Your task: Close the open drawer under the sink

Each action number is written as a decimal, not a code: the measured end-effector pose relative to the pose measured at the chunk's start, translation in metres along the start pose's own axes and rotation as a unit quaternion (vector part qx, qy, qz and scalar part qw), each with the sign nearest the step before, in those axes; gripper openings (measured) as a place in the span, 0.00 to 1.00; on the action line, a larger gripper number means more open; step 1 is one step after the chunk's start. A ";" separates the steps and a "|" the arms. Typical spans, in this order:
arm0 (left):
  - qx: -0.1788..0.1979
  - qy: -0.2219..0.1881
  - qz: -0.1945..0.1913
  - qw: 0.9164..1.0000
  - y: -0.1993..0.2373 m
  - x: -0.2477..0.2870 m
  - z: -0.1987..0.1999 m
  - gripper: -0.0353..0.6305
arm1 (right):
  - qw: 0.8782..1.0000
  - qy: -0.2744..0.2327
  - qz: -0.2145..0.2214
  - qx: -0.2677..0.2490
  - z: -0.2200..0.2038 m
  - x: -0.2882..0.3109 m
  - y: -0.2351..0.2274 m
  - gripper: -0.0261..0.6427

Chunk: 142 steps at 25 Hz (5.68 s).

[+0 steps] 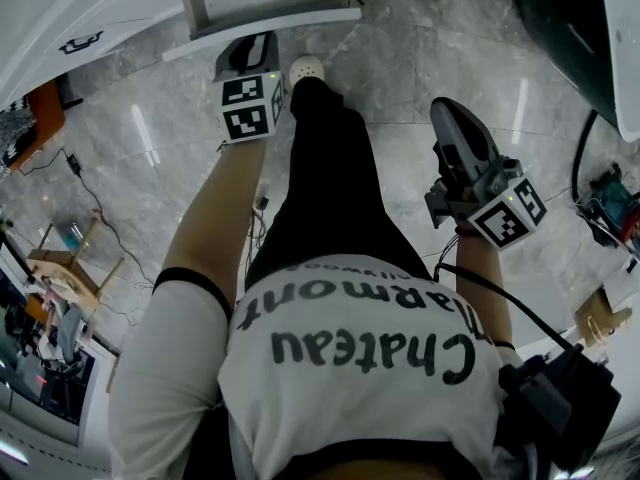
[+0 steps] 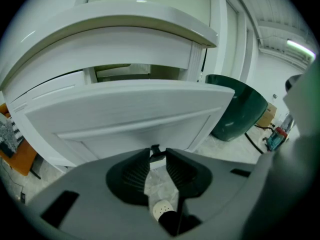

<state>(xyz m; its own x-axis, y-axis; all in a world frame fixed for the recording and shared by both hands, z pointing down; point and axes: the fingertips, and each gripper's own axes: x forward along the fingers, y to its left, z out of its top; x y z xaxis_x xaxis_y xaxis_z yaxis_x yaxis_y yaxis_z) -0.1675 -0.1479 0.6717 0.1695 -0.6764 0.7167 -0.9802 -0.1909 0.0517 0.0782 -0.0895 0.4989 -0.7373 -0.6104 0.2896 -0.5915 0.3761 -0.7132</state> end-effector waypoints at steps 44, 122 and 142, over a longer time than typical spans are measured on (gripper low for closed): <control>-0.026 0.036 -0.012 0.999 0.030 0.052 0.063 0.22 | 0.999 -0.036 -0.030 0.018 0.065 0.018 -0.016 0.06; -0.076 -0.167 -0.175 0.967 -0.032 -0.106 0.200 0.10 | 0.997 -0.049 0.004 -0.057 0.105 -0.025 0.070 0.06; -0.037 -0.340 -0.198 0.919 -0.075 -0.393 0.258 0.09 | 0.979 -0.084 0.091 -0.161 0.168 -0.091 0.188 0.06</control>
<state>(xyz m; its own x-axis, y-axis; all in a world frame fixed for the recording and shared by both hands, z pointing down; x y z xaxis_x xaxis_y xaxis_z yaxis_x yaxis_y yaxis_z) -0.1343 -0.0507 0.2067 0.5140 -0.8571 0.0339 -0.8284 -0.4857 0.2791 0.0886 -0.0805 0.2313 -0.7917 -0.6091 0.0475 -0.5475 0.6727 -0.4977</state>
